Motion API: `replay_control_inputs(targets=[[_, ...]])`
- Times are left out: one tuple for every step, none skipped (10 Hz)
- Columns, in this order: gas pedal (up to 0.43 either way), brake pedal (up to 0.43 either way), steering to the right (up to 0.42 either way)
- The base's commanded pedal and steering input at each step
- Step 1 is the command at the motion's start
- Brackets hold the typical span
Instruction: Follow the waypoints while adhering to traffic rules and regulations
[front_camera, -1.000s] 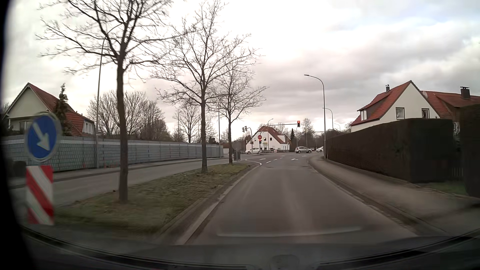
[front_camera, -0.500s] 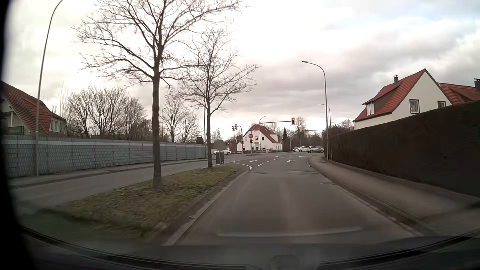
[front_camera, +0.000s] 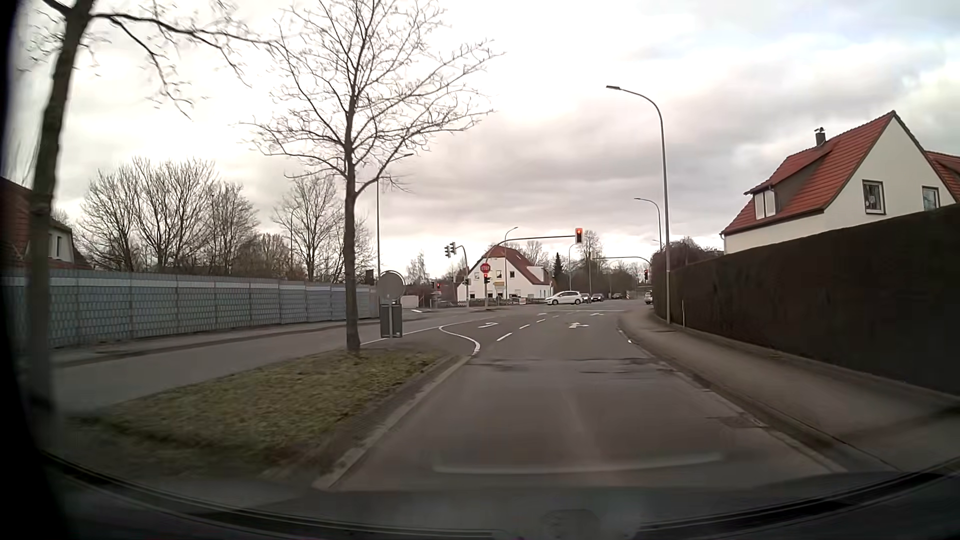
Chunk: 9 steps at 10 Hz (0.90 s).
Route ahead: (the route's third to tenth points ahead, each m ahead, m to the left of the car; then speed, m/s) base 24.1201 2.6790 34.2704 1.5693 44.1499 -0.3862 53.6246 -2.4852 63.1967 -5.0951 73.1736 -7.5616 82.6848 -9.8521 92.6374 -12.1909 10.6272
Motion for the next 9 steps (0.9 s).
replay_control_inputs(targets=[[0.0,0.0,0.024],[0.0,0.0,0.025],[0.0,0.0,0.025],[0.0,0.0,0.025],[0.0,0.0,0.025],[0.0,0.0,0.025],[0.0,0.0,0.025],[0.0,0.0,0.025],[0.0,0.0,0.025]])
